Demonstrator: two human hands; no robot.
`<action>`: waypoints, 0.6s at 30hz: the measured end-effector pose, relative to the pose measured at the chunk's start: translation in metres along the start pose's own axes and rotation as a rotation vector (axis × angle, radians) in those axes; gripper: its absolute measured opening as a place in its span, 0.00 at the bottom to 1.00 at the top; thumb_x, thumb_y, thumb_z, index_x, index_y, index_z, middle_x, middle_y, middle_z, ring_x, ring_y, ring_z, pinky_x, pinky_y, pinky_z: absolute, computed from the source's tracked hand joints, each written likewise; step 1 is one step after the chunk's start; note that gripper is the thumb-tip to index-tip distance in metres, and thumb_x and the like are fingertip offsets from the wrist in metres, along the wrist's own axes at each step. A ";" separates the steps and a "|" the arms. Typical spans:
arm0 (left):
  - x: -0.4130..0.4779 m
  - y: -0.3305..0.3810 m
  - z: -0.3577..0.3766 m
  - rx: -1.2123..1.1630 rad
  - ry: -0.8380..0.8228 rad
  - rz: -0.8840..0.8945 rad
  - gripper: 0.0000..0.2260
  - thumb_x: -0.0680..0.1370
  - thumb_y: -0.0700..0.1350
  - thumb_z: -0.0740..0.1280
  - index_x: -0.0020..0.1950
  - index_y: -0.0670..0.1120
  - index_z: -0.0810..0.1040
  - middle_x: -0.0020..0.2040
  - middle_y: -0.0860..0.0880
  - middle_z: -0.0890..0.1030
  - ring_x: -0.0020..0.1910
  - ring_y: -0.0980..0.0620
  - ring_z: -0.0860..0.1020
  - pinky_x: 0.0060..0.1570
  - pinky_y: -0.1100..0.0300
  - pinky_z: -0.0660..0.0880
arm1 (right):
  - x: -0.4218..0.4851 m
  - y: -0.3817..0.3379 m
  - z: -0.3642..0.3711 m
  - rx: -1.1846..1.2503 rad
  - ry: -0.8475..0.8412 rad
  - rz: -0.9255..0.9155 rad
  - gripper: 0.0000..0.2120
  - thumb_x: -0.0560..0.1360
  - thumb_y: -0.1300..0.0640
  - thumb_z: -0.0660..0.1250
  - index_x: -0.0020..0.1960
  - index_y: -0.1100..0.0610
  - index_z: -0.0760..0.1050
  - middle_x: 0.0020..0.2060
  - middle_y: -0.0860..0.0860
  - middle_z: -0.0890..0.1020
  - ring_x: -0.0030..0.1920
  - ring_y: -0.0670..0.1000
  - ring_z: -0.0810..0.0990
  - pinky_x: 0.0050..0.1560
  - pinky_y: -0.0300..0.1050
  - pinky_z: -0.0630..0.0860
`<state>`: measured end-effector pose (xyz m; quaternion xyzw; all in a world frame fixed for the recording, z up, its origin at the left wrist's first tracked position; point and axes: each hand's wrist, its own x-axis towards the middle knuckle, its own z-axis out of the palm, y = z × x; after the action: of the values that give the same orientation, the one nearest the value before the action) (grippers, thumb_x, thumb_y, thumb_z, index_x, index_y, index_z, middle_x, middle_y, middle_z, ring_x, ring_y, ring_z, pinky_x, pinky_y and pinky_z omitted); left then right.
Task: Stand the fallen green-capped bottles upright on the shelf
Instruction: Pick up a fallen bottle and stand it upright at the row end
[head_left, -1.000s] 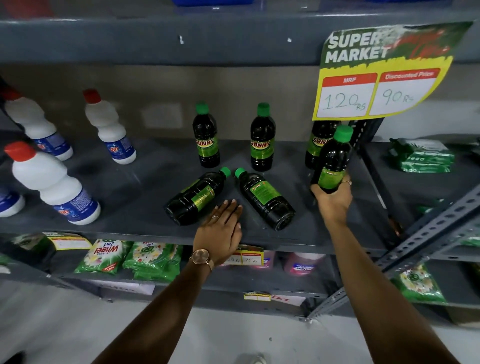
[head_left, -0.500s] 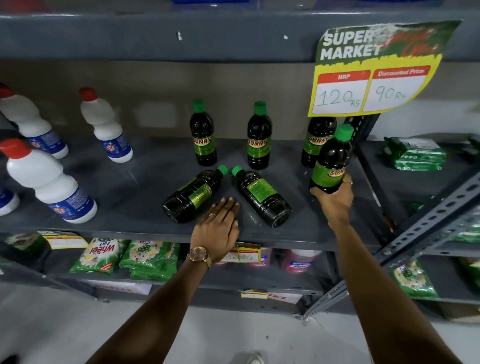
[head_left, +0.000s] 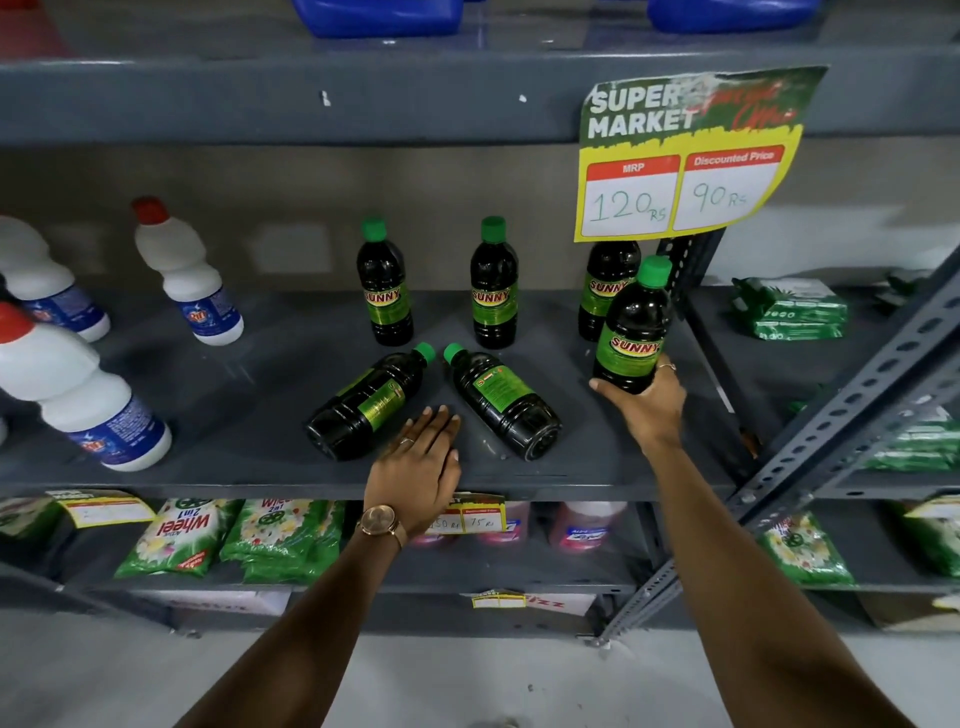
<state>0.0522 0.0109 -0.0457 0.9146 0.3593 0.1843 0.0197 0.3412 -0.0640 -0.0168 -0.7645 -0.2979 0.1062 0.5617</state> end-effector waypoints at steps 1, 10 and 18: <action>0.000 0.000 -0.001 -0.001 0.002 0.000 0.22 0.78 0.49 0.53 0.67 0.43 0.72 0.67 0.45 0.74 0.69 0.47 0.69 0.69 0.53 0.61 | -0.003 -0.002 -0.003 -0.002 -0.021 -0.008 0.32 0.60 0.56 0.81 0.60 0.60 0.73 0.51 0.53 0.79 0.51 0.50 0.78 0.51 0.40 0.72; 0.001 0.001 0.000 -0.001 -0.009 0.001 0.22 0.77 0.49 0.52 0.67 0.42 0.71 0.67 0.43 0.74 0.69 0.46 0.69 0.68 0.52 0.62 | -0.057 0.011 -0.040 -0.038 -0.152 -0.009 0.30 0.60 0.54 0.81 0.57 0.55 0.72 0.50 0.52 0.81 0.50 0.50 0.80 0.52 0.43 0.75; -0.001 -0.001 0.000 -0.012 -0.010 0.005 0.23 0.78 0.50 0.52 0.69 0.42 0.70 0.69 0.43 0.72 0.69 0.46 0.68 0.68 0.52 0.61 | -0.079 0.017 -0.057 -0.067 -0.238 -0.055 0.35 0.60 0.57 0.81 0.62 0.58 0.69 0.51 0.50 0.80 0.51 0.48 0.78 0.45 0.24 0.70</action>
<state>0.0508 0.0114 -0.0460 0.9162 0.3560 0.1819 0.0267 0.3124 -0.1582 -0.0266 -0.7564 -0.3867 0.1710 0.4991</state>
